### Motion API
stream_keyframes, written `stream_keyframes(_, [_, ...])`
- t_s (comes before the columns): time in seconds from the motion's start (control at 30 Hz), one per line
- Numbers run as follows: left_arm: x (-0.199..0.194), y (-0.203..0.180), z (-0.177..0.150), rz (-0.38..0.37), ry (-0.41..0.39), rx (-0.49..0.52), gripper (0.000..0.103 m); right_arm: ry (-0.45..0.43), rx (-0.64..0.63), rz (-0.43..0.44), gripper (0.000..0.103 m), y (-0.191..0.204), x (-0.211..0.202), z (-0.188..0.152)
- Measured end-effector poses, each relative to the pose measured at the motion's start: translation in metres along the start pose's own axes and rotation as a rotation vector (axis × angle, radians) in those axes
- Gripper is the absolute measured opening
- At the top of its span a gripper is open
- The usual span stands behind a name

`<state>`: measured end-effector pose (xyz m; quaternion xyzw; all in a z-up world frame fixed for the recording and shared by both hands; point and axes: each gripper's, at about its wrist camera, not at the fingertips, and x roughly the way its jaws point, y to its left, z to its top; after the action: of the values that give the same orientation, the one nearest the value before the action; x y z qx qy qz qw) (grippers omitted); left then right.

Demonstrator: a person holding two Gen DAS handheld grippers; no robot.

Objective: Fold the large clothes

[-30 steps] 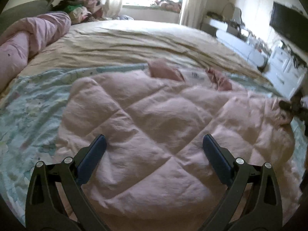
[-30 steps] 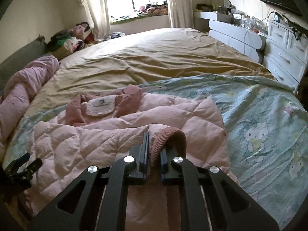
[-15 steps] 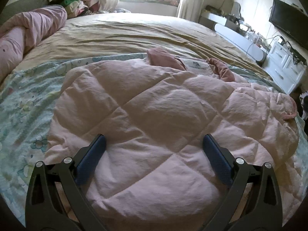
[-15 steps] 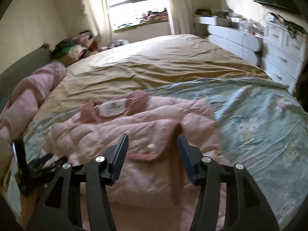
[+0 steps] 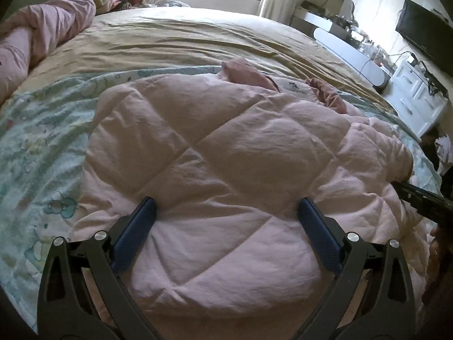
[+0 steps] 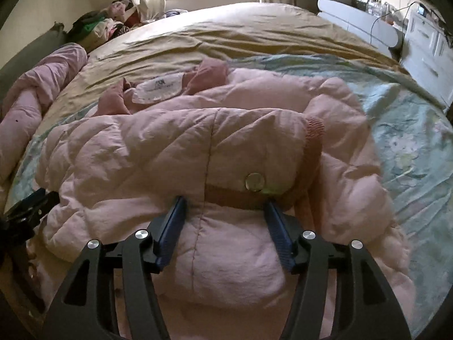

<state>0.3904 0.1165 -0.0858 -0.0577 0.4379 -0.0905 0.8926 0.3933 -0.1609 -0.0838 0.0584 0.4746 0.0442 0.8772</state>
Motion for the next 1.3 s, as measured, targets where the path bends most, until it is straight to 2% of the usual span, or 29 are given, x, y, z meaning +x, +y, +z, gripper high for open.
stream_keyframes(0.37, [0.005,0.003,-0.005,0.006,-0.017,0.002,0.095,-0.001,-0.041,-0.045,0.059,0.006,0.017,-0.002])
stream_keyframes(0.5, [-0.012,0.002,0.005,0.010,0.019,0.001,0.094,0.018,-0.015,-0.007,0.060,0.005,-0.001,0.007])
stream_keyframes(0.63, [-0.046,0.000,0.015,-0.025,-0.062,0.004,0.094,-0.074,-0.010,0.026,0.060,0.011,-0.029,0.017])
stream_keyframes(0.7, [-0.049,0.000,0.016,-0.047,-0.076,-0.003,0.094,-0.077,-0.005,0.040,0.060,0.016,-0.028,0.023])
stream_keyframes(0.83, [-0.030,0.000,0.011,-0.033,-0.010,0.002,0.094,-0.043,-0.018,0.009,0.060,0.028,-0.009,0.028])
stream_keyframes(0.9, [-0.020,0.004,0.007,-0.018,0.020,-0.008,0.094,-0.013,-0.011,-0.010,0.066,0.030,0.005,0.028])
stream_keyframes(1.03, [-0.021,0.004,0.008,-0.015,0.015,-0.009,0.094,-0.006,-0.008,-0.026,0.068,0.032,0.018,0.027])
stream_keyframes(1.13, [-0.028,0.001,0.010,0.005,0.002,0.012,0.094,-0.013,-0.007,-0.015,0.072,0.032,0.009,0.025])
stream_keyframes(1.2, [-0.035,-0.002,0.013,0.020,-0.011,0.029,0.094,-0.030,0.012,0.021,0.084,0.029,-0.003,0.023])
stream_keyframes(1.3, [-0.047,-0.004,0.015,0.056,-0.028,0.037,0.094,-0.080,0.020,0.043,0.091,0.027,-0.024,0.020])
